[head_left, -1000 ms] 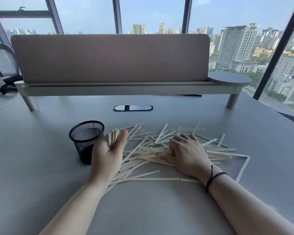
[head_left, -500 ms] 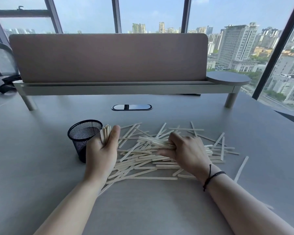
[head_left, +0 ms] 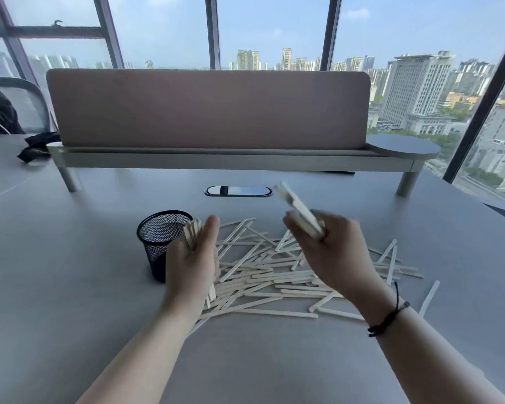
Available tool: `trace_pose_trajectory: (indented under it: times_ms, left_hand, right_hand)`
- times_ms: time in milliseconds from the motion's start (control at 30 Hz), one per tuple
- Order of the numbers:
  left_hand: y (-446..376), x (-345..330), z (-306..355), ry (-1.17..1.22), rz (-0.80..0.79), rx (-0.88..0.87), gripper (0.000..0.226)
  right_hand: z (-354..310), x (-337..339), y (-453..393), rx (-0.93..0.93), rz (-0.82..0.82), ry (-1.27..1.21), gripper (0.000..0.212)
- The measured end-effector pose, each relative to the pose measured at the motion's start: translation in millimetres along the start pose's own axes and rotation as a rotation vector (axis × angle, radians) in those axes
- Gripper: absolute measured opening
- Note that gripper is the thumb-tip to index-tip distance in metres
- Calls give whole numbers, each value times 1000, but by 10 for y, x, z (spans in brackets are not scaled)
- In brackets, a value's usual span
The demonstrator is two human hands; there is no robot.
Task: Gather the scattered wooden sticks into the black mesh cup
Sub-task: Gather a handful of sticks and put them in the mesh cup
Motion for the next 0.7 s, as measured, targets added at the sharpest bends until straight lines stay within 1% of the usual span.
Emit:
trace_pose_trajectory:
  times_ms: [67,133,167,233,333,433,500,600,667,700]
  left_hand:
    - [31,-45,26,105,-20,58,61]
    - [59,-78,37,192,-58,104,59]
    - [75,-96,38,215,-81,122,59]
    - [112,-124,15,227,-127,149,59]
    - [181,-172,-31,208,-170,182,62]
    - [235,-217,-80,144,-216,186,59]
    - [261,-240,-95,126,-232,207,64]
    - [293,-276,-98,125,-250,227,77]
    - [298,-285,-88,121,-235,226,75]
    - [289,-280,-87,117,-221,224,70]
  right_hand:
    - [-155,25,-32,-137,-8,-379,56]
    - [-238,-68,-19,-302,-93,-711,57]
    - [-258,-138,10,-386,-140,-834,56]
    - [-269,-278,95,-514,-204,-968,54]
    - [-247,-368,201,-580,-234,-1015,53]
    - [-248,-262,169,-547,-216,-990,53]
    - [-274,-174,109,-502,-220,-925,53]
    - [-306,-141,51,-427,-264,-785,50]
    - [-317,-159,29,-359,-265,-664,51]
    - [-331,-172,22,-327,-269,-614,53]
Point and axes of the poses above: each hand's wrist, its own y-axis away from the middle knuckle, its own x-axis out of the back of the hand, z = x × y, the point moved 3 cm from there along -y, towards the middle knuckle, and after that the axes turned 15 degrees about y, right-handed, at the moved point
